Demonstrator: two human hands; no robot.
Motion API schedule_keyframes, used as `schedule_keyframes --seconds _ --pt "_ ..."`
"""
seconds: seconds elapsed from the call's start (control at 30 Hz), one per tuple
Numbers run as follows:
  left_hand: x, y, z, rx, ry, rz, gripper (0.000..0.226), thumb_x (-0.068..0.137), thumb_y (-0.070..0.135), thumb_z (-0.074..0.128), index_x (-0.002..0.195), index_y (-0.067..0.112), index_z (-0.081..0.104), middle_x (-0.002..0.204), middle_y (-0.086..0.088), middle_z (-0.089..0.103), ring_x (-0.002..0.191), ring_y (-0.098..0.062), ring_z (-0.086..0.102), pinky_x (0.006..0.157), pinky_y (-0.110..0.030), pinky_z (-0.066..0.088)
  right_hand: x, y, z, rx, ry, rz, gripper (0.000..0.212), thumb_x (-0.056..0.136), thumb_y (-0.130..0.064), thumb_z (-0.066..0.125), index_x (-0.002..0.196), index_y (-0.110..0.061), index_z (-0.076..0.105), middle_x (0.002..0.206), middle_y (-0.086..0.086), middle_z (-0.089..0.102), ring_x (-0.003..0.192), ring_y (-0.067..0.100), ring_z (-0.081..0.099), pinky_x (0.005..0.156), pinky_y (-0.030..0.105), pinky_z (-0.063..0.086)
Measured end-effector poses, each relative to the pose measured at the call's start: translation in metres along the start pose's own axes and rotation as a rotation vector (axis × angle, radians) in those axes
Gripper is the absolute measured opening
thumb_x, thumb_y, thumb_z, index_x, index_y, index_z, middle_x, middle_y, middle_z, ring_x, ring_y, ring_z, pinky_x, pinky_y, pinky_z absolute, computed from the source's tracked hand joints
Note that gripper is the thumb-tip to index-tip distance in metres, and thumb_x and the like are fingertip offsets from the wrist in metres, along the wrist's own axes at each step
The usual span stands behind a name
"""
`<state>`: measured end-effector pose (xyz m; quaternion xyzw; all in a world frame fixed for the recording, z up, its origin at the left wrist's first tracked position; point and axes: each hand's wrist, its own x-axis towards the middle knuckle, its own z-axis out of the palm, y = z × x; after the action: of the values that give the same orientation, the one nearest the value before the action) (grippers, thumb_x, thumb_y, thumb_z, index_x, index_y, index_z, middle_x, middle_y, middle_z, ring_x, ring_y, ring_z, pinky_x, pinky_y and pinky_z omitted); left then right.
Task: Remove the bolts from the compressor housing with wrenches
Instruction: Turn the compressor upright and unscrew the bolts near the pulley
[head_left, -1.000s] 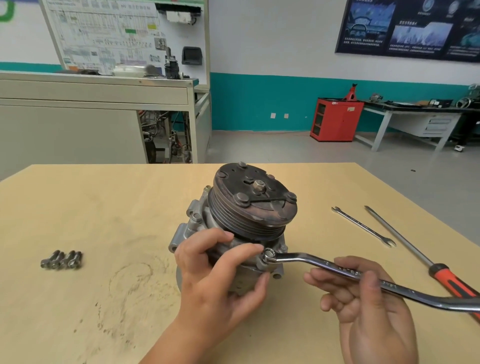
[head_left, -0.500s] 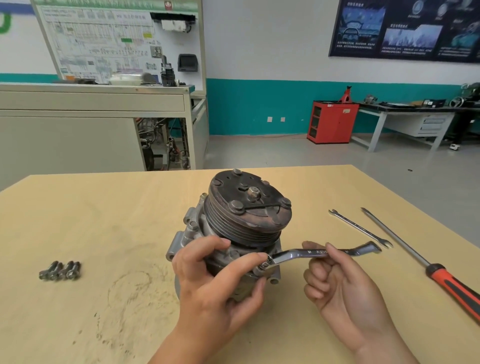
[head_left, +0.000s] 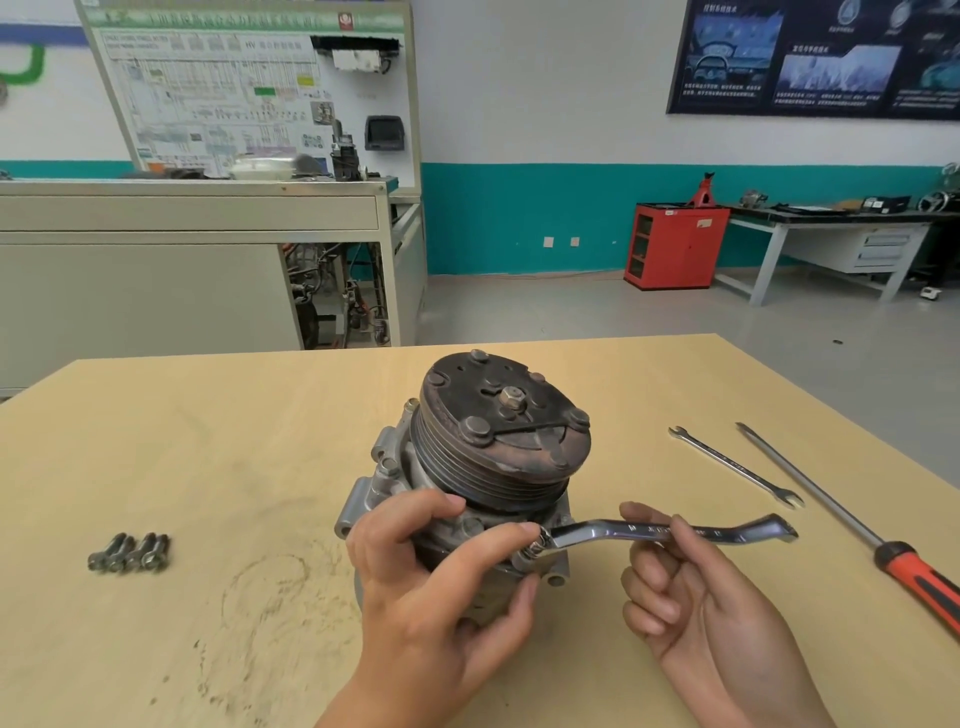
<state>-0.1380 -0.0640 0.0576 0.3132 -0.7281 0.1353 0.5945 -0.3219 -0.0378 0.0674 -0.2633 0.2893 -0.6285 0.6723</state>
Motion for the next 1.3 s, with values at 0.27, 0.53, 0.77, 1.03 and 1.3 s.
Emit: schedule_keyframes --seconds 0.27,0.53,0.77,1.03,1.3 --pt "0.001 -0.001 -0.001 -0.003 0.009 -0.003 0.030 0.072 0.036 0.071 0.100 0.035 0.061 0.122 0.007 0.030 0.095 -0.020 0.045 0.065 -0.056 0.047 0.000 0.000 0.008 0.028 -0.047 -0.211 0.039 0.042 -0.036 0.090 0.070 -0.015 0.072 0.056 0.005 0.052 0.046 0.010 0.048 0.043 0.018 0.041" --pt "0.000 -0.003 0.000 -0.007 0.016 0.025 0.030 0.079 0.038 0.069 0.108 0.040 0.061 0.123 0.007 0.029 0.096 -0.024 0.046 0.066 -0.058 0.045 0.027 -0.010 0.021 -0.059 0.001 0.001 0.015 0.077 -0.027 0.051 0.072 -0.013 0.057 0.046 -0.004 0.035 0.037 0.005 0.032 0.035 0.015 0.026" --pt "-0.001 -0.004 0.000 -0.003 0.018 0.039 0.035 0.081 0.038 0.068 0.114 0.043 0.057 0.123 0.006 0.030 0.098 -0.023 0.045 0.069 -0.056 0.045 0.039 -0.014 0.032 0.037 0.009 0.096 0.009 0.070 -0.023 0.058 0.068 -0.014 0.056 0.040 -0.008 0.028 0.031 0.003 0.026 0.035 0.015 0.020" --pt "0.000 -0.004 0.001 -0.074 0.082 0.009 0.060 0.071 0.036 0.073 0.123 0.033 0.043 0.130 0.015 0.032 0.097 -0.019 0.047 0.086 -0.028 0.043 -0.015 -0.020 -0.001 0.364 -0.258 -0.323 0.035 0.065 -0.026 0.076 0.089 0.000 0.070 0.066 0.017 0.061 0.058 0.023 0.061 0.047 0.031 0.047" --pt "-0.001 -0.002 -0.001 -0.025 0.043 -0.028 0.052 0.072 0.040 0.071 0.119 0.036 0.050 0.123 0.009 0.031 0.099 -0.017 0.045 0.080 -0.041 0.044 -0.056 -0.001 0.017 -0.144 -0.187 -0.402 0.055 0.048 -0.061 0.083 0.083 -0.019 0.075 0.086 0.031 0.068 0.080 0.038 0.069 0.047 0.019 0.048"
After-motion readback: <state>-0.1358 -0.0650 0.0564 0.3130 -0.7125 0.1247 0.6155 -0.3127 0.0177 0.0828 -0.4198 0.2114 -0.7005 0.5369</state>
